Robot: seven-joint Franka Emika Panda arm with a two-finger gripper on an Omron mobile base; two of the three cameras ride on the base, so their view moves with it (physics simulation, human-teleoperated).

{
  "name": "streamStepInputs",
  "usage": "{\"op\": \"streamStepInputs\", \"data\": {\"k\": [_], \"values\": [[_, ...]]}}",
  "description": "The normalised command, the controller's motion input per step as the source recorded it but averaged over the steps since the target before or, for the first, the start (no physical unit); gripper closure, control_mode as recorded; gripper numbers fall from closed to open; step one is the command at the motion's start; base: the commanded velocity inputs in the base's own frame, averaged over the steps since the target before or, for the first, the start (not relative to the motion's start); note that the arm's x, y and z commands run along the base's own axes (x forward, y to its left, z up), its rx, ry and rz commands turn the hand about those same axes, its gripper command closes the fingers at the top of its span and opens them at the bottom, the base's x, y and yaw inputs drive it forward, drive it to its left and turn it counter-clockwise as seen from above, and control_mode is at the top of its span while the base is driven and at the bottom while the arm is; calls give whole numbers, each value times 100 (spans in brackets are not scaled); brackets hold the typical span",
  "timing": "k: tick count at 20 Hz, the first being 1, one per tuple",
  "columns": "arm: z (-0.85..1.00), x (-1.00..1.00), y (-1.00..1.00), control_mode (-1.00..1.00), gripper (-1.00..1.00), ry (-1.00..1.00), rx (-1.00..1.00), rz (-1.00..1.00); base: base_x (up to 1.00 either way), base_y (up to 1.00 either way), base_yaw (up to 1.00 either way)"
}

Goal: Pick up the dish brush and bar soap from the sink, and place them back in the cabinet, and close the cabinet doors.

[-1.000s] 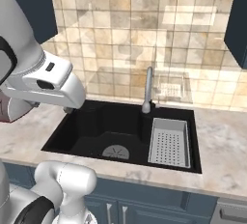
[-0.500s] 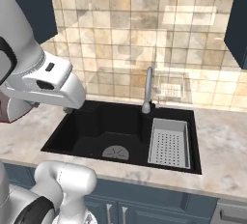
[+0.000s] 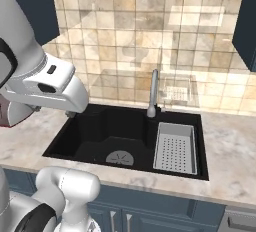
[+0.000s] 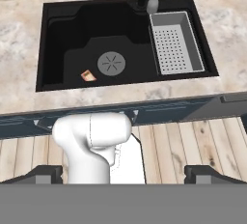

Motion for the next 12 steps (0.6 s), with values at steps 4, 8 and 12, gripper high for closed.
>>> {"op": "streamStepInputs", "data": {"k": [4, 8, 12], "values": [[0, 0, 0, 100, -100, 0, 0, 0, 0, -7, 0], [0, 0, 0, 100, -100, 0, 0, 0, 0, -4, 0], [0, 0, 0, 100, -100, 0, 0, 0, 0, -6, 0]]}}
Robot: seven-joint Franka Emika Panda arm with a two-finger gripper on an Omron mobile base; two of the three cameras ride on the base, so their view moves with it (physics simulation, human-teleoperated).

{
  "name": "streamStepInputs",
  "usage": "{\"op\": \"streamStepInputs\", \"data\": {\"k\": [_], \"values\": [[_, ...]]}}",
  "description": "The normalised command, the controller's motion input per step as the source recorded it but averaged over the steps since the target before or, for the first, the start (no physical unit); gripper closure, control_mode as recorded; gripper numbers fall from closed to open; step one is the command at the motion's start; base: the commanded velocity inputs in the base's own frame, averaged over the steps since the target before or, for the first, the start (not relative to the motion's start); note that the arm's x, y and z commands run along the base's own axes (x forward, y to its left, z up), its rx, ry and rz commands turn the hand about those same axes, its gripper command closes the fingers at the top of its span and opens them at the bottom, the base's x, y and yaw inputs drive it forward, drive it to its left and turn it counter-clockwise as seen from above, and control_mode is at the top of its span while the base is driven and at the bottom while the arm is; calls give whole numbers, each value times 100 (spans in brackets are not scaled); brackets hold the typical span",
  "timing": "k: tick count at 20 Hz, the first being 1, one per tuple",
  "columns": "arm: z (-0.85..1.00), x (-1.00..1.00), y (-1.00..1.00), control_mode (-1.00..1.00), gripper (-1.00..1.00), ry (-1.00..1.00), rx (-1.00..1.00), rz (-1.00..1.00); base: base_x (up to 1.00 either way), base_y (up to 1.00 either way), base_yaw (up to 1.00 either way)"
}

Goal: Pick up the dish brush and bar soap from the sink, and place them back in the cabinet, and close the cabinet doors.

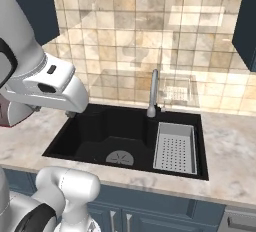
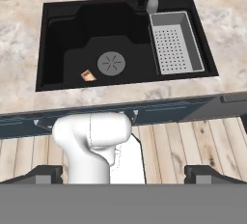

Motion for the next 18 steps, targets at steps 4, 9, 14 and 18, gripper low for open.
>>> {"op": "streamStepInputs", "data": {"k": [4, 9, 14, 18], "values": [[0, 0, 0, 100, -100, 0, 0, 0, 12, -8, 0], [0, 0, 0, 100, -100, 0, 0, 0, 13, -9, 0], [0, 0, 0, 100, -100, 0, 0, 0, 12, -5, 0], [0, 32, -4, -100, -100, 0, 0, 0, 0, 0, 0]]}}
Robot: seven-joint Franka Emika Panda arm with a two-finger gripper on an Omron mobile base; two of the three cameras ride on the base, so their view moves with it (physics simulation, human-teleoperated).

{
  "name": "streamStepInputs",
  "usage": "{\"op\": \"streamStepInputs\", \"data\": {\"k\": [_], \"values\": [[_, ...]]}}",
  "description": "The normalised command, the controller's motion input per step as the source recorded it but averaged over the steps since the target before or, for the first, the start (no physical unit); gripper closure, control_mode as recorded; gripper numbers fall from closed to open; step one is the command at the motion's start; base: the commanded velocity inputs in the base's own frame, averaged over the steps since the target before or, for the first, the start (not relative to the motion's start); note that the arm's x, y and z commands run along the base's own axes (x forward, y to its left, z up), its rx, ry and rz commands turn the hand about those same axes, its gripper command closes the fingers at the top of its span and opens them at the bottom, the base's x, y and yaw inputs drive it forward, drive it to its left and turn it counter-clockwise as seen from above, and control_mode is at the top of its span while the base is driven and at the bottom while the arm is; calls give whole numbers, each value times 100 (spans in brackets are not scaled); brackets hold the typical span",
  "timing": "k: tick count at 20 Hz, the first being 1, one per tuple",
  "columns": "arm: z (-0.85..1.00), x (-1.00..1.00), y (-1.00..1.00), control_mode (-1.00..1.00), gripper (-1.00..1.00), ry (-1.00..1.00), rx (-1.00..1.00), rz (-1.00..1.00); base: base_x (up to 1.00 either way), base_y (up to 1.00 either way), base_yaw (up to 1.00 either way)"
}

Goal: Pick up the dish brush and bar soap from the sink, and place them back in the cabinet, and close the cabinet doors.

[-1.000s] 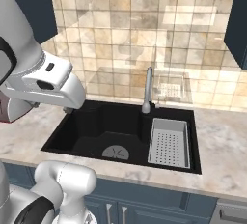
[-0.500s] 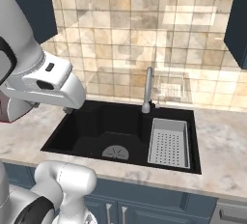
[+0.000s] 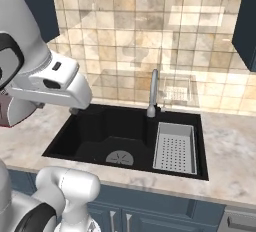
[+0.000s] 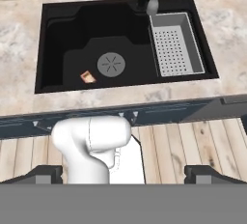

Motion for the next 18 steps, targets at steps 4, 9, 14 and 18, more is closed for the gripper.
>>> {"op": "streamStepInputs", "data": {"k": [4, 9, 14, 18], "values": [[0, 46, 0, -100, -100, 1, 0, 0, 0, 0, 0], [0, 40, 0, -100, -100, 5, 0, 0, 0, 0, 0], [-1, 26, 0, -100, -100, 4, 0, 0, 0, 0, 0], [-2, 22, 0, -100, -100, 1, 0, 0, 0, 0, 0]]}}
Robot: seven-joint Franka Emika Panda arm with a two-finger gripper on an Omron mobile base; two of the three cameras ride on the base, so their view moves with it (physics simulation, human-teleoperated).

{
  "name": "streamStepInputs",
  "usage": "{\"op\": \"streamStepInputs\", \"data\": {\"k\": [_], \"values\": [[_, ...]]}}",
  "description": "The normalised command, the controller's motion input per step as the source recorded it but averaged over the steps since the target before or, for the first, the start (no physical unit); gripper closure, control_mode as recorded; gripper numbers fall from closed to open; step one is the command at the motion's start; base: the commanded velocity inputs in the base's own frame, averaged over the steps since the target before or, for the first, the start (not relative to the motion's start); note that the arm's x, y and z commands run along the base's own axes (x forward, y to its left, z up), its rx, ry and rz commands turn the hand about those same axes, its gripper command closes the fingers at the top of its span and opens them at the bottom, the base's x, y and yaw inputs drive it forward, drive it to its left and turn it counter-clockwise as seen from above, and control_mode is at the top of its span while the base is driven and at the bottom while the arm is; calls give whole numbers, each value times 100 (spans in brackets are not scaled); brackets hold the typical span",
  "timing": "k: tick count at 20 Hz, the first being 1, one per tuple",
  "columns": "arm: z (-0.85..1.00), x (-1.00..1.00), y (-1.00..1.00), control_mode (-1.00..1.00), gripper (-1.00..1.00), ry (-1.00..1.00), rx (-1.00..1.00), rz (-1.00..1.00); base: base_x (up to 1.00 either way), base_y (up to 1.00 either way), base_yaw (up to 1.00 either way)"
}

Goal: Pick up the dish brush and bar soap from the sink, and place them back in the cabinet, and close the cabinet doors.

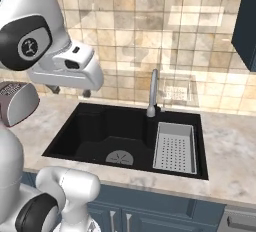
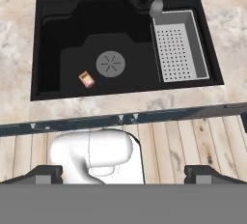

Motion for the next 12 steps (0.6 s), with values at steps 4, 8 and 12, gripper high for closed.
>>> {"op": "streamStepInputs", "data": {"k": [4, 8, 12], "values": [[-3, 21, 0, -100, -100, 0, 0, 0, 0, 0, 0], [-6, 19, 0, -100, -100, 0, 0, 0, 0, 0, 0], [-12, 18, 0, -100, -100, 0, 0, 0, 0, 0, 0]]}}
